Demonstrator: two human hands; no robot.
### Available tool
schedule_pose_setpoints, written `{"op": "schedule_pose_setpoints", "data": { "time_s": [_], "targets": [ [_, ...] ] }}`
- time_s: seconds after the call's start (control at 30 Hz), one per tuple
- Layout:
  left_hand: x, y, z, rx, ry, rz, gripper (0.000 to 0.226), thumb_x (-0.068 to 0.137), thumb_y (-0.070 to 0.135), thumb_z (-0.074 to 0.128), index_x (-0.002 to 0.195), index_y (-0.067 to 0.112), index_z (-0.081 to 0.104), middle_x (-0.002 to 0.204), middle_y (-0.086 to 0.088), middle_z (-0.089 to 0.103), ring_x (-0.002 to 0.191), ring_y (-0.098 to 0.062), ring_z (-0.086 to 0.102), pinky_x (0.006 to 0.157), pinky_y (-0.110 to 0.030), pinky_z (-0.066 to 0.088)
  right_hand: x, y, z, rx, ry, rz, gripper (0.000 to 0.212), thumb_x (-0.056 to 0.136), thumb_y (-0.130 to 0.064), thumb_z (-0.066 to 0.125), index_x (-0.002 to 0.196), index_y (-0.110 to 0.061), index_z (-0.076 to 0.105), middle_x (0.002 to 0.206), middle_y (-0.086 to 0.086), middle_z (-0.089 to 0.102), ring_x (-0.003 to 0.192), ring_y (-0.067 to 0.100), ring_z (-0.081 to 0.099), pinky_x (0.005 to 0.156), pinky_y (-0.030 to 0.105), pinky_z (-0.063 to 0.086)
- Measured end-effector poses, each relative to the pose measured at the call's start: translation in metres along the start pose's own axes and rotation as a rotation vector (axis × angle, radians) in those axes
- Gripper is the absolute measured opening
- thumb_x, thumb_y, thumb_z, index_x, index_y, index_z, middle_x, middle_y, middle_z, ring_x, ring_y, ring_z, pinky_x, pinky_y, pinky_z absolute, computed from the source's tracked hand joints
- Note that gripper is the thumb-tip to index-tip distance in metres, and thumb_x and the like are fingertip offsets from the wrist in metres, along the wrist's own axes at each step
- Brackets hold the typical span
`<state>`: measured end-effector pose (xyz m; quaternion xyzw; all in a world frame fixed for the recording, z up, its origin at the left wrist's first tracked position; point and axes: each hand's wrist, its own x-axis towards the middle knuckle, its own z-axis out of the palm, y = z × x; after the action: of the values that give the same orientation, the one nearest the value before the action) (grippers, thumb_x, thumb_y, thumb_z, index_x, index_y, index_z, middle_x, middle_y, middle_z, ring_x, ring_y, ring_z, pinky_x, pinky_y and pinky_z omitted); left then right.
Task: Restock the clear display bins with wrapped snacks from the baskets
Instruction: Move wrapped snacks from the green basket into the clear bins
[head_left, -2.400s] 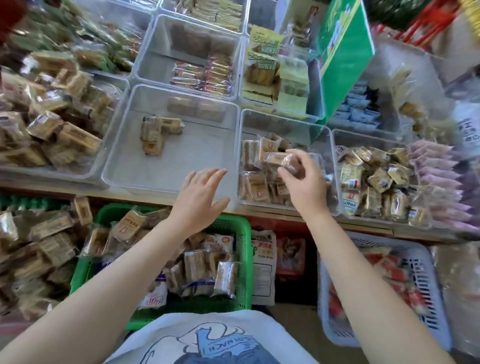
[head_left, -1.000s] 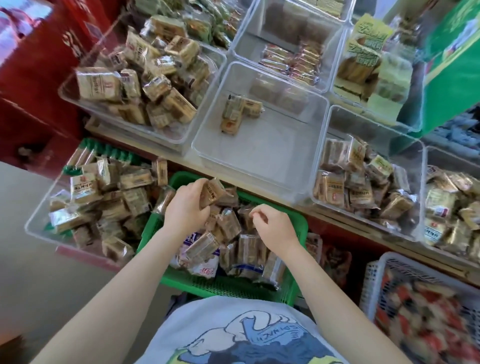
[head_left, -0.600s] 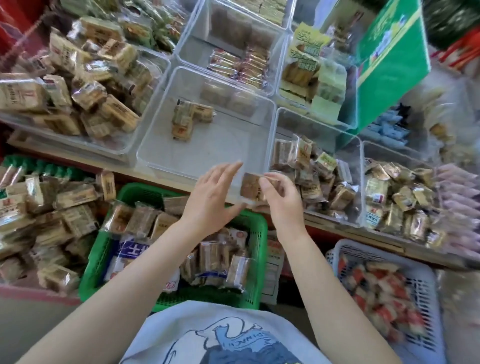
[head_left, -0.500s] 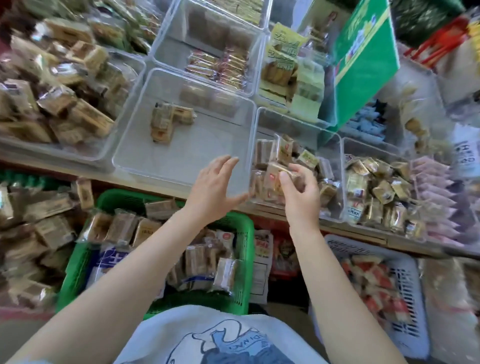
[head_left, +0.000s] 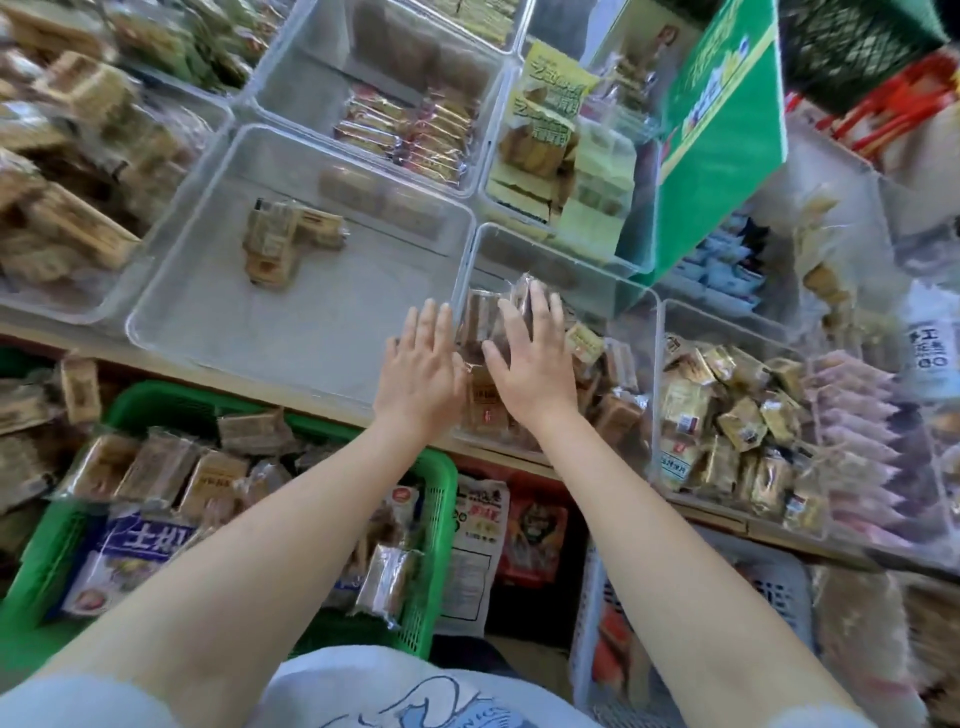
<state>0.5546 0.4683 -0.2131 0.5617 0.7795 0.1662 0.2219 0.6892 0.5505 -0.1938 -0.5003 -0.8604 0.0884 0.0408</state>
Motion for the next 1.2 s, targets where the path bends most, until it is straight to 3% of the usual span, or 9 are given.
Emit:
{"op": "schedule_pose_setpoints", "data": {
  "time_s": [0.27,0.37,0.53,0.7,0.8,0.93,1.03,1.13,1.2],
  "targets": [
    [0.004,0.004,0.001,0.103,-0.021,-0.048,0.061,0.103,0.033,0.023,0.159,0.015,0.003,0.165,-0.006,0.011,0.152,-0.024,0.009,0.118,-0.043,0.020,0.074,0.038,0.004,0.030,-0.172,0.061,0.075,0.081,-0.066,0.062,0.144,-0.036,0.033,0.141,0.013,0.029,0.128,0.033,0.036,0.097,0.045,0.045],
    [0.005,0.005,0.001,0.101,-0.025,-0.053,0.062,0.103,0.033,0.025,0.159,0.016,0.004,0.164,-0.007,0.016,0.151,-0.024,0.014,0.118,-0.043,0.022,0.100,0.037,-0.002,0.013,-0.088,0.066,0.065,0.088,-0.057,0.061,0.142,-0.030,0.038,0.133,0.012,0.039,0.117,0.032,0.046,0.078,0.037,0.046],
    [0.005,0.004,0.004,0.085,-0.027,-0.060,0.061,0.104,0.034,0.026,0.158,0.017,0.006,0.161,-0.007,0.026,0.148,-0.025,0.022,0.117,-0.042,0.025,0.116,0.022,0.001,-0.082,0.112,-0.037,0.053,0.090,-0.032,0.070,0.136,-0.015,0.051,0.137,0.025,0.043,0.118,0.042,0.049,0.065,0.045,0.057],
    [0.007,0.005,0.003,0.093,-0.007,-0.034,0.062,0.103,0.034,0.028,0.158,0.014,0.009,0.155,-0.008,0.034,0.142,-0.023,0.030,0.111,-0.041,0.034,0.111,0.030,0.010,-0.177,-0.162,-0.072,0.048,0.101,-0.050,0.042,0.142,-0.026,0.045,0.159,0.013,0.022,0.138,0.036,0.029,0.106,0.051,0.036],
    [0.008,0.003,0.005,0.087,0.016,-0.019,0.062,0.102,0.034,0.027,0.158,0.012,0.010,0.153,-0.008,0.036,0.139,-0.023,0.032,0.110,-0.040,0.035,0.089,0.022,0.003,-0.112,-0.093,-0.069,0.050,0.101,-0.048,0.040,0.146,-0.027,0.044,0.160,0.014,0.025,0.145,0.036,0.024,0.112,0.053,0.027],
    [0.010,0.002,0.004,-0.008,0.002,0.018,0.060,0.104,0.035,0.028,0.158,0.013,0.013,0.157,-0.009,0.030,0.144,-0.023,0.026,0.116,-0.041,0.028,0.027,0.001,-0.013,0.121,0.158,-0.056,0.038,0.097,-0.033,0.051,0.130,-0.017,0.060,0.140,0.015,0.050,0.131,0.032,0.046,0.105,0.050,0.035],
    [-0.003,-0.007,-0.013,-0.290,0.072,0.062,0.053,0.103,0.034,0.037,0.151,0.012,0.033,0.155,-0.012,0.033,0.143,-0.024,0.027,0.118,-0.038,0.024,-0.028,-0.018,-0.024,0.347,0.200,-0.010,0.035,0.097,-0.029,0.048,0.123,-0.011,0.064,0.123,0.010,0.058,0.114,0.020,0.054,0.098,0.033,0.044],
    [-0.045,-0.044,-0.042,-0.308,0.393,0.122,0.039,0.094,0.030,0.046,0.125,0.010,0.059,0.122,-0.010,0.055,0.107,-0.020,0.051,0.091,-0.033,0.039,-0.082,-0.045,-0.023,0.523,0.176,0.063,0.020,0.098,-0.016,0.051,0.104,-0.009,0.068,0.095,0.000,0.065,0.085,0.007,0.056,0.074,0.020,0.043],
    [-0.082,-0.080,-0.054,-0.271,0.412,0.020,0.028,0.094,0.028,0.048,0.110,0.012,0.064,0.102,0.000,0.058,0.087,-0.014,0.052,0.076,-0.030,0.040,-0.110,-0.066,-0.009,0.571,0.078,0.131,0.017,0.098,-0.011,0.053,0.093,-0.010,0.068,0.079,-0.004,0.064,0.071,0.007,0.054,0.064,0.020,0.040]
  ]
}}
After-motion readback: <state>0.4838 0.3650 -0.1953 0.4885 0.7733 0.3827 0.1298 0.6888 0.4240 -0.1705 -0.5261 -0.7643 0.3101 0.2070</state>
